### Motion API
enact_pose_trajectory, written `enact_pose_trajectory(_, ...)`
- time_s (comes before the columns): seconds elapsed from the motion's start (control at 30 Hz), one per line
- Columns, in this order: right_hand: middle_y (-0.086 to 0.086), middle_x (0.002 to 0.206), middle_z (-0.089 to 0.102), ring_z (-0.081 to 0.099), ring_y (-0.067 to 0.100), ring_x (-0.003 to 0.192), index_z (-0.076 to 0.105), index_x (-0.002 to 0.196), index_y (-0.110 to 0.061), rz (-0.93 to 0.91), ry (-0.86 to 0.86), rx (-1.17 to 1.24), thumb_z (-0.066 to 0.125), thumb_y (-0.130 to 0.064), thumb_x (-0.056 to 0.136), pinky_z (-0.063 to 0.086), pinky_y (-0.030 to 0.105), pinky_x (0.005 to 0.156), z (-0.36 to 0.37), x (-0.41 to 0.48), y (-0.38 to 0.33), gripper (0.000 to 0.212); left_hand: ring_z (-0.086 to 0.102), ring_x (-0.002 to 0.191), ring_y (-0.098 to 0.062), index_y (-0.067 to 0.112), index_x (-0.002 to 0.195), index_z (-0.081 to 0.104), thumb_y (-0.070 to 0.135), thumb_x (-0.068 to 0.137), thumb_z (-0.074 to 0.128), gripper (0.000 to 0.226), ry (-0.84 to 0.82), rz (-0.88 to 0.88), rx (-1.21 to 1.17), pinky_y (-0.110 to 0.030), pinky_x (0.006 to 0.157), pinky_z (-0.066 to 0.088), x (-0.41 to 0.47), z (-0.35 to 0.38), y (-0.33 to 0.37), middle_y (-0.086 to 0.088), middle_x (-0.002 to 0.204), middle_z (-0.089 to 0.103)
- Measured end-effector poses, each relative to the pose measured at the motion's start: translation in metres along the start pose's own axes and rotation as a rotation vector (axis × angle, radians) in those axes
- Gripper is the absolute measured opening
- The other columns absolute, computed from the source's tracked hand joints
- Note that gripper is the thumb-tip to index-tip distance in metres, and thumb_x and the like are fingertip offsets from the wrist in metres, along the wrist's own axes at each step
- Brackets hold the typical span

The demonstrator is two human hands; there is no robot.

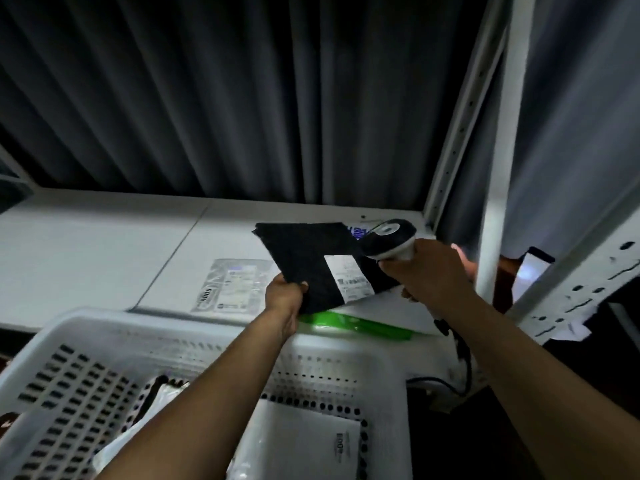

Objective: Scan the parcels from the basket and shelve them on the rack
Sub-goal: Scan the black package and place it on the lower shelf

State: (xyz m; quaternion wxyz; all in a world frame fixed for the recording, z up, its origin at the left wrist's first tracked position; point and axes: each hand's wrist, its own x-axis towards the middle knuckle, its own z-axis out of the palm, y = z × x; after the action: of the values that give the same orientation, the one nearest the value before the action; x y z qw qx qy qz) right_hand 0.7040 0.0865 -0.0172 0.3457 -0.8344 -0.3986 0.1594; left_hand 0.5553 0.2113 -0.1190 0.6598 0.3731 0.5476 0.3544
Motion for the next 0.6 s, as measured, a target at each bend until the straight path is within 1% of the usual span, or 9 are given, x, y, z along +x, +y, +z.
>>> enact_pose_trajectory(0.07, 0.016, 0.095, 0.071, 0.066, 0.03, 0.094, 0.069, 0.096, -0.002, 0.017, -0.006, -0.076, 0.069, -0.032, 0.086, 0.042, 0.024, 0.076, -0.007, 0.0, 0.013, 0.031, 0.061, 0.095, -0.027, 0.009, 0.111, 0.061, -0.011, 0.089, 0.052, 0.031, -0.026, 0.023, 0.084, -0.046, 0.095, 0.051, 0.014, 0.017, -0.003, -0.013, 0.111, 0.065)
enact_pose_trajectory(0.1, 0.015, 0.097, 0.071, 0.063, 0.028, 0.098, 0.068, 0.097, -0.004, 0.018, -0.01, -0.119, 0.067, -0.034, 0.087, 0.032, 0.019, 0.07, -0.009, -0.001, 0.017, 0.031, 0.06, 0.095, -0.026, 0.008, 0.113, 0.061, -0.01, 0.09, 0.054, 0.03, -0.034, 0.039, 0.126, -0.046, 0.095, 0.051, 0.021, 0.023, -0.004, -0.012, 0.11, 0.065)
enact_pose_trajectory(0.13, 0.014, 0.099, 0.071, 0.062, 0.026, 0.101, 0.068, 0.098, -0.005, 0.012, -0.015, -0.15, 0.066, -0.035, 0.088, 0.027, 0.019, 0.067, -0.008, -0.002, 0.021, 0.032, 0.06, 0.095, -0.025, 0.006, 0.117, 0.061, -0.008, 0.089, 0.057, 0.031, -0.035, 0.062, 0.175, -0.047, 0.096, 0.051, 0.028, 0.026, -0.004, -0.012, 0.111, 0.065)
enact_pose_trajectory(0.23, 0.013, 0.103, 0.071, 0.064, 0.026, 0.101, 0.068, 0.101, -0.007, -0.017, -0.049, -0.19, 0.066, -0.036, 0.087, 0.037, 0.023, 0.076, -0.005, -0.009, 0.029, 0.032, 0.061, 0.097, -0.026, 0.004, 0.121, 0.06, -0.002, 0.088, 0.063, 0.034, -0.035, 0.108, 0.297, -0.048, 0.096, 0.051, 0.05, 0.032, -0.007, -0.016, 0.12, 0.065)
enact_pose_trajectory(0.33, 0.012, 0.106, 0.071, 0.064, 0.026, 0.103, 0.068, 0.107, -0.008, -0.063, -0.103, -0.203, 0.068, -0.034, 0.085, 0.043, 0.025, 0.077, 0.001, -0.017, 0.028, 0.034, 0.06, 0.097, -0.025, 0.0, 0.129, 0.052, 0.001, 0.087, 0.066, 0.044, -0.068, 0.086, 0.377, -0.047, 0.095, 0.05, 0.06, 0.027, -0.006, -0.017, 0.122, 0.062)
enact_pose_trajectory(0.4, 0.011, 0.105, 0.071, 0.064, 0.026, 0.103, 0.067, 0.108, -0.008, -0.111, -0.135, -0.221, 0.068, -0.033, 0.086, 0.043, 0.025, 0.077, 0.004, -0.022, 0.025, 0.033, 0.059, 0.105, -0.026, -0.004, 0.138, 0.042, 0.004, 0.086, 0.069, 0.059, -0.087, 0.087, 0.472, -0.045, 0.099, 0.047, 0.064, 0.019, -0.004, -0.016, 0.126, 0.058)
enact_pose_trajectory(0.47, 0.011, 0.105, 0.071, 0.064, 0.026, 0.103, 0.068, 0.107, -0.009, -0.154, -0.158, -0.222, 0.067, -0.034, 0.086, 0.044, 0.027, 0.081, 0.007, -0.026, 0.02, 0.032, 0.057, 0.117, -0.03, 0.002, 0.144, 0.035, 0.009, 0.084, 0.073, 0.072, -0.091, 0.079, 0.535, -0.045, 0.103, 0.045, 0.067, 0.009, -0.002, -0.016, 0.135, 0.054)
enact_pose_trajectory(0.53, 0.011, 0.106, 0.071, 0.064, 0.026, 0.104, 0.068, 0.108, -0.01, -0.185, -0.179, -0.22, 0.067, -0.034, 0.086, 0.043, 0.026, 0.082, 0.01, -0.03, 0.014, 0.033, 0.058, 0.115, -0.029, 0.008, 0.144, 0.037, 0.01, 0.085, 0.071, 0.068, -0.101, 0.059, 0.525, -0.045, 0.104, 0.045, 0.06, 0.0, 0.001, -0.016, 0.13, 0.058)
enact_pose_trajectory(0.6, 0.011, 0.106, 0.071, 0.063, 0.024, 0.102, 0.069, 0.108, -0.009, -0.218, -0.184, -0.203, 0.068, -0.035, 0.086, 0.038, 0.02, 0.074, 0.013, -0.037, 0.005, 0.034, 0.06, 0.102, -0.023, 0.008, 0.139, 0.043, 0.005, 0.088, 0.066, 0.056, -0.114, 0.095, 0.498, -0.038, 0.102, 0.046, 0.039, -0.011, 0.007, -0.011, 0.112, 0.064)
